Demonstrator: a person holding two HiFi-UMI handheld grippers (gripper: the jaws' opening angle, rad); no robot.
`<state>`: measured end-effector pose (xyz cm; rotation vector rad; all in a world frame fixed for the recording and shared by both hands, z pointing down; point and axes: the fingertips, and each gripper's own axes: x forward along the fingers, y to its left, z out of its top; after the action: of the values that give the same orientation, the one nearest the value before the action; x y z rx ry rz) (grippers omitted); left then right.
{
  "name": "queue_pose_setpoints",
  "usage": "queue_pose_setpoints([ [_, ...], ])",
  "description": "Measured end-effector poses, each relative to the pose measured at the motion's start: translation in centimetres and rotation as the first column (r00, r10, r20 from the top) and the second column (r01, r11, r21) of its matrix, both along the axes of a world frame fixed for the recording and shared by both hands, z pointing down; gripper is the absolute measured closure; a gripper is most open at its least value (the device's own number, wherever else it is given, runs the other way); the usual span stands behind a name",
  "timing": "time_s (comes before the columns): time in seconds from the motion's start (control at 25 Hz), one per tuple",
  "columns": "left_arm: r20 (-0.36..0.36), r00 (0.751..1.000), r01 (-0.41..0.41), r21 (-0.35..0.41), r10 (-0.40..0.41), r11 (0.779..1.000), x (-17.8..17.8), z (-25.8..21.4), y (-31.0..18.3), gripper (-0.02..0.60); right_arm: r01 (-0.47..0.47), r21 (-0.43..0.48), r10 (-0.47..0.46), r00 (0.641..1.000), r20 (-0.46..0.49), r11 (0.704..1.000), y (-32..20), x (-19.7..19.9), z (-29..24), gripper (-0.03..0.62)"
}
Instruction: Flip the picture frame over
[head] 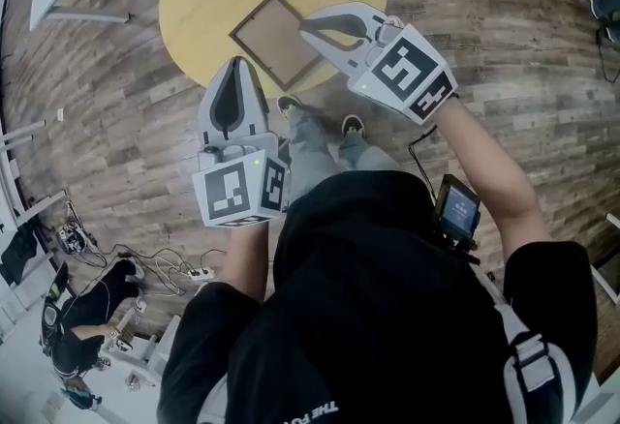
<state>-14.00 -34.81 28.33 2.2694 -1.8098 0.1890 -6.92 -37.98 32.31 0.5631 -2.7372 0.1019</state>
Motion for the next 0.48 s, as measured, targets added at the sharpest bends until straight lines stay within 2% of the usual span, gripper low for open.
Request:
queue_pose_setpoints([
  [0.16, -0.002, 1.000, -0.002, -0.017, 0.002, 1.000, -0.9, 2.5, -1.0, 0.558, 0.056, -0.034, -0.058, 0.996, -0.061, 0.998, -0.1, -1.6, 3.3, 0.572],
  [0.48, -0.007, 0.999, 0.036, -0.116, -0.037, 0.993, -3.0, 8.7, -1.6, 0.558, 0.155, -0.083, -0.167, 0.972, -0.164, 0.984, 0.1, -3.9, 9.5, 0.572],
])
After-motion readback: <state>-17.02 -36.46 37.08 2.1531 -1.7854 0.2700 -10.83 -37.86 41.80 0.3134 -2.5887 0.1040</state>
